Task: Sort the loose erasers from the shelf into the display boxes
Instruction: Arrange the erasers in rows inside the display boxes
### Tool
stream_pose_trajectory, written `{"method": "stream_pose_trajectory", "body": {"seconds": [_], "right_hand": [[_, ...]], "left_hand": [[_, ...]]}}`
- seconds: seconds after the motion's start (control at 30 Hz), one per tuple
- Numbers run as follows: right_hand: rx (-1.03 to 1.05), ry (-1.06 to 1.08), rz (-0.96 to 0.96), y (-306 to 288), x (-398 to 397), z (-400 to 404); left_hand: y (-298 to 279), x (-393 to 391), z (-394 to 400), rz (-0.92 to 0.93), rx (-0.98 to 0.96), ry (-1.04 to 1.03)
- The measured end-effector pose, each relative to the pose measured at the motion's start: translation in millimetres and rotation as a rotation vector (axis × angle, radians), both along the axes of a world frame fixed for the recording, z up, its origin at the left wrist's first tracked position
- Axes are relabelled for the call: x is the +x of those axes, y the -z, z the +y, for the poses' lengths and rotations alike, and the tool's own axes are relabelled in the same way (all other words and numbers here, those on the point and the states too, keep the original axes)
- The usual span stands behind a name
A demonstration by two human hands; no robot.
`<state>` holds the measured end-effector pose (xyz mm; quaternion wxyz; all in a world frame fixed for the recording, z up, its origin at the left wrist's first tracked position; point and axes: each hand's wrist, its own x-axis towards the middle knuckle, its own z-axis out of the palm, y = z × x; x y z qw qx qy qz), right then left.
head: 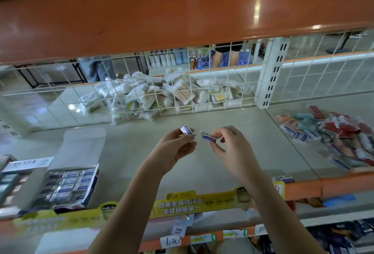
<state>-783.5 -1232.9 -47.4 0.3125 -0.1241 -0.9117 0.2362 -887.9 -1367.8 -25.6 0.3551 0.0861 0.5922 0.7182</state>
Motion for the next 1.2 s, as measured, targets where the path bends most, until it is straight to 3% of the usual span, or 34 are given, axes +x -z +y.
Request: {"method": "stream_pose_trajectory", "body": {"seconds": [0.37, 0.63, 0.87, 1.2], "right_hand": [[-0.037, -0.242, -0.037, -14, -48, -85], [0.011, -0.420, -0.124, -27, -86, -182], [0.104, -0.485, -0.301, -22, -105, -244], [0.305, -0.370, -0.488, -13, -107, -277]], "left_hand": [[-9, -28, -122, 0.664, -0.518, -0.147], [-26, -49, -248, 0.966, -0.884, -0.057], [-18, -67, -309, 1.094, -1.000, 0.027], [-4, -89, -340, 1.255, -0.954, 0.211]]}}
